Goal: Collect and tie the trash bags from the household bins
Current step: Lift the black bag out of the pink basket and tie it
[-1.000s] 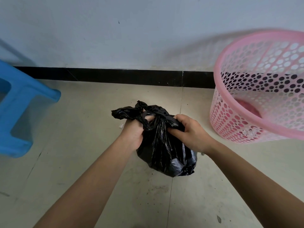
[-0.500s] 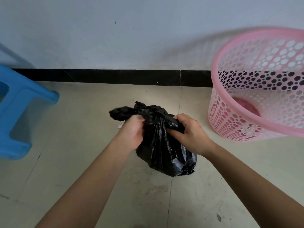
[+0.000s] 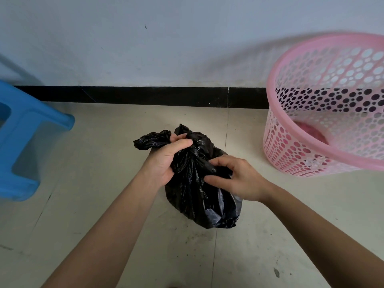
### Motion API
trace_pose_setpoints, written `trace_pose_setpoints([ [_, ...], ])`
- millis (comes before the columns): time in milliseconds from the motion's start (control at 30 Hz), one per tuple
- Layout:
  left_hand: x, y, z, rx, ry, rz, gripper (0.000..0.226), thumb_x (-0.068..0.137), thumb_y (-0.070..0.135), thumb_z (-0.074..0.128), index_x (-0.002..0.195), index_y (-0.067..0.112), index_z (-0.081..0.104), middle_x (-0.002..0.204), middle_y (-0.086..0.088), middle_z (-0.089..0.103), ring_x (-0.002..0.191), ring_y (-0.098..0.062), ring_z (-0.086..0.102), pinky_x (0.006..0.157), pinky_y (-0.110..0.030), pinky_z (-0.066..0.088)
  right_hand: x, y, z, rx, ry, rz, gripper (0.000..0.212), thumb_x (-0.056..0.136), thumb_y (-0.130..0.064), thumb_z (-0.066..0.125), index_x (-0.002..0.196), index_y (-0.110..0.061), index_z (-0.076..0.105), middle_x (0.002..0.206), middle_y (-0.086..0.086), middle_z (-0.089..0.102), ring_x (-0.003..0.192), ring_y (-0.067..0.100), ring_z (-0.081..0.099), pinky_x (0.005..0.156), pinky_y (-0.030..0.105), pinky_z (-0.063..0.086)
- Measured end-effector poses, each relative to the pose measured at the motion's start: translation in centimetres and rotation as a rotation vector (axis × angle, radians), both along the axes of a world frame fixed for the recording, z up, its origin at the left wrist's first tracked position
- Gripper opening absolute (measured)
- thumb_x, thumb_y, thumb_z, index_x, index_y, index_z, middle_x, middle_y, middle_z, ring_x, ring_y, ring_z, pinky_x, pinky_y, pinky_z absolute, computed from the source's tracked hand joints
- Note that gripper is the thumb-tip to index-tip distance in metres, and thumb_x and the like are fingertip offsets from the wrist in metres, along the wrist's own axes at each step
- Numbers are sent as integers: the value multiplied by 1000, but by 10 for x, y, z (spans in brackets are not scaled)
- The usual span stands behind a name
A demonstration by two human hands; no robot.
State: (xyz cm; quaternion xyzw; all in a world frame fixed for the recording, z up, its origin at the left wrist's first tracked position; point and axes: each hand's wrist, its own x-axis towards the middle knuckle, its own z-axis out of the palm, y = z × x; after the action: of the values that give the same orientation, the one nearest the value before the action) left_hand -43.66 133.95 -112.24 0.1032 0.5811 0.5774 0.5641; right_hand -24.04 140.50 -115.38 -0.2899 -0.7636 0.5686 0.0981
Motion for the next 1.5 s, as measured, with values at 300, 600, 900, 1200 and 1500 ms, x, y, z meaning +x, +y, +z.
trace_pose_setpoints([
  [300, 9, -2, -5, 49, 209, -86, 37, 88, -7, 65, 68, 24, 62, 97, 6, 71, 101, -15, 68, 99, -35, 53, 7, 16, -12, -147, -59, -214, 12, 95, -30, 63, 93, -21, 71, 84, 0, 73, 70, 5, 63, 68, 26, 52],
  [600, 2, -13, -7, -65, 334, -112, 24, 68, 33, 84, 91, 29, 77, 110, 1, 76, 108, -13, 70, 105, -39, 49, 9, 23, -7, 52, 17, -399, 14, 97, -25, 60, 107, -31, 68, 93, -11, 69, 87, 3, 64, 78, 25, 54],
  [900, 5, -12, -3, -8, 392, -218, 26, 86, 22, 75, 109, 10, 71, 111, -6, 75, 109, -17, 70, 101, -37, 52, -9, 36, 15, 173, -23, -42, 30, 97, -38, 57, 127, -37, 63, 103, -4, 52, 96, 1, 52, 84, 6, 39],
  [1200, -1, -14, 14, 129, 568, -34, 18, 72, 35, 83, 84, 23, 78, 96, 3, 77, 100, -13, 72, 93, -27, 53, -8, 36, 26, 758, -23, -129, 33, 99, -44, 51, 108, -15, 65, 102, -5, 57, 82, 12, 57, 66, 26, 45],
  [1500, -11, -28, -25, -106, 585, 20, 11, 82, 25, 80, 84, 16, 76, 83, 2, 76, 81, -11, 71, 78, -33, 50, 4, 31, -24, 727, -164, -160, 28, 99, -39, 52, 106, -13, 63, 102, 0, 59, 84, 19, 60, 62, 38, 55],
])
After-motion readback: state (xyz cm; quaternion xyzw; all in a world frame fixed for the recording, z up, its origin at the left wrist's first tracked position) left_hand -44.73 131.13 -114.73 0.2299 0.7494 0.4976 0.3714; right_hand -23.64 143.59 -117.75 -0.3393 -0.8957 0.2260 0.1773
